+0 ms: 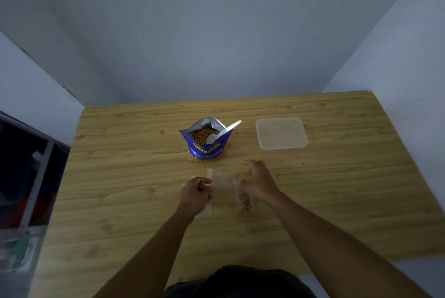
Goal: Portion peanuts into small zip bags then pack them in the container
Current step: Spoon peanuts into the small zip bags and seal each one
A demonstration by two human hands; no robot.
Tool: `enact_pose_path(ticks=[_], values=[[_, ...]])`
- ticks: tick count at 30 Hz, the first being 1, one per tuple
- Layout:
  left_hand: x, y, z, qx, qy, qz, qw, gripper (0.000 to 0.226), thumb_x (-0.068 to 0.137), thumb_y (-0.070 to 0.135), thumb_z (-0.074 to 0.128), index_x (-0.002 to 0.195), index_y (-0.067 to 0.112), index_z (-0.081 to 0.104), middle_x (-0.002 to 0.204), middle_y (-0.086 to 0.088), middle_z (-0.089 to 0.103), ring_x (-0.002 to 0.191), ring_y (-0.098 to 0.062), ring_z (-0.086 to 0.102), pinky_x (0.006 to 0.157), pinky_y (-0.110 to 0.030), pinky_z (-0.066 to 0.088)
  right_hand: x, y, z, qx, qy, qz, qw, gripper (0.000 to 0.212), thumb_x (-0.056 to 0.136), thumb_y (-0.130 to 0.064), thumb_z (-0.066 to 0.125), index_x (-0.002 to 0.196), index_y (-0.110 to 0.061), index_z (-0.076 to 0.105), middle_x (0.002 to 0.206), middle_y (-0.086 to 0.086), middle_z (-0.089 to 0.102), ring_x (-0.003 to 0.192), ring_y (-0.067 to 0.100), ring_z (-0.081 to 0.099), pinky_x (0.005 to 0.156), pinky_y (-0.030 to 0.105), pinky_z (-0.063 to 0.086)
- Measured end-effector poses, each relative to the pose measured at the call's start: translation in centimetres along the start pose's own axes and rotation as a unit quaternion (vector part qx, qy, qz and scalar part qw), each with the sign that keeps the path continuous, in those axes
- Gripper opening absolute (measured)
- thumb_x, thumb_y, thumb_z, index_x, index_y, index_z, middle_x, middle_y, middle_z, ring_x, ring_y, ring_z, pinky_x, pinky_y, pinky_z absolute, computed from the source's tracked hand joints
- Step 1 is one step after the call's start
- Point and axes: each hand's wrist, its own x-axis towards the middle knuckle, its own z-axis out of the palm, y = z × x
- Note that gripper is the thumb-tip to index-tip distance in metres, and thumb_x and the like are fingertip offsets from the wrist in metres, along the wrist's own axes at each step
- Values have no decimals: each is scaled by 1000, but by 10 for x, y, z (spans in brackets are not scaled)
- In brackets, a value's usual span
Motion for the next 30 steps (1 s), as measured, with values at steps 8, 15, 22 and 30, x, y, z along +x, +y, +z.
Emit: enact_pose_path(ticks=[8, 15, 22, 30], values=[[4, -6, -3, 79, 8, 27, 997, 21, 85, 4, 59, 98, 16, 70, 74, -11, 73, 65, -21, 67, 68, -35, 56, 7, -16, 31, -177, 42, -41, 982, 45, 82, -44, 69, 124, -32, 60, 124, 3, 49, 121, 27, 46, 101, 38, 41], [8, -7, -15, 103, 62, 2, 993, 17, 84, 20, 73, 98, 20, 64, 76, 2, 68, 72, -13, 64, 69, -29, 53, 18, -23, 44, -159, 71, -39, 984, 17, 87, -45, 65, 92, -28, 69, 111, -3, 54, 116, 25, 43, 94, 36, 32], [13, 0, -11, -67, 26, 16, 997, 18, 90, 27, 71, 95, 10, 72, 83, -4, 69, 76, -15, 60, 75, -32, 48, 12, -17, 27, 117, 31, -35, 992, 22, 72, -39, 86, 69, -32, 65, 87, -9, 64, 87, 11, 58, 82, 31, 48], [8, 30, -4, -166, -31, 82, 982, 11, 91, 0, 64, 99, -1, 72, 75, -3, 74, 62, -3, 62, 66, -16, 52, -2, -27, -12, 250, 10, -42, 967, 41, 74, -19, 87, 108, -31, 69, 97, -10, 66, 74, 4, 53, 68, 14, 47]])
